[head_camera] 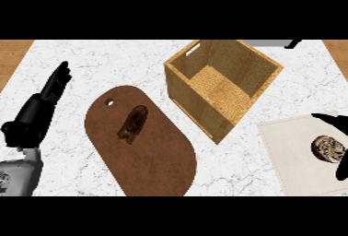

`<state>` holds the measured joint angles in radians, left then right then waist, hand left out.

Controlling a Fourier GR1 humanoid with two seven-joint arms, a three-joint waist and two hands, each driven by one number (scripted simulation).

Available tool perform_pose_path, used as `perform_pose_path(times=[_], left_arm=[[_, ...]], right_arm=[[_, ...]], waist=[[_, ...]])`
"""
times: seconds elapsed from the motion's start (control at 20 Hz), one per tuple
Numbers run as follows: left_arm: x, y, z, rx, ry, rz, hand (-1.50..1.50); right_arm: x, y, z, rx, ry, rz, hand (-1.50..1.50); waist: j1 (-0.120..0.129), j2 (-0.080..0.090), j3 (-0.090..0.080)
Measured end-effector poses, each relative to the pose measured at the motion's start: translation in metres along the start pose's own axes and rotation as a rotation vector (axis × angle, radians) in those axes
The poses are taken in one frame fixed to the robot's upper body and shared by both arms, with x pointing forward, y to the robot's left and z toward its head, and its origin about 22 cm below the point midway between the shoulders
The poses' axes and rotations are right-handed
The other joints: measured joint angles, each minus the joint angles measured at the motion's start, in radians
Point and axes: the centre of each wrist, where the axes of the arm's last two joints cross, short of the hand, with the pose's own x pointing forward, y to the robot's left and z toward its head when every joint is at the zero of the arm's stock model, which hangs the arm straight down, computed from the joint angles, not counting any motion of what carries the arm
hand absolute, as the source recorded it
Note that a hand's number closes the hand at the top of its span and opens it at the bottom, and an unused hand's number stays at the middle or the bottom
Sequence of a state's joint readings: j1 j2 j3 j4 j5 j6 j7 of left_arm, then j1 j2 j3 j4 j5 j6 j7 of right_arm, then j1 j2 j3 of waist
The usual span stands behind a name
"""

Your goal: Pick the cupcake from the placemat and place it in the basket

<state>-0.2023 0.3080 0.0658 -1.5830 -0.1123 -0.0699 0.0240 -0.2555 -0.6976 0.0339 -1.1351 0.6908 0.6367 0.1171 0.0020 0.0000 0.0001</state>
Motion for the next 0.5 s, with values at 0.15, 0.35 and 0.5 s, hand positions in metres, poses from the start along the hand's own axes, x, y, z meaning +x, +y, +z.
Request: perform_pose_path(times=[0.15,0.35,0.5], left_arm=[[0.001,-0.003,0.0,-0.005,-0.001,0.003,0.0],[-0.006,-0.004,0.002,-0.004,-0.001,0.006,0.0],[-0.008,0.0,0.002,-0.003,0.0,0.002,0.0]], right_arm=[[-0.004,0.008,-0.008,0.005,0.007,-0.004,-1.5],[-0.014,0.013,-0.016,0.007,0.014,-0.003,-1.5],[-0.013,0.015,-0.02,0.01,0.015,-0.01,1.5]], waist=[[0.0,0.0,0.0],[0.002,0.001,0.0],[0.001,0.0,-0.001]])
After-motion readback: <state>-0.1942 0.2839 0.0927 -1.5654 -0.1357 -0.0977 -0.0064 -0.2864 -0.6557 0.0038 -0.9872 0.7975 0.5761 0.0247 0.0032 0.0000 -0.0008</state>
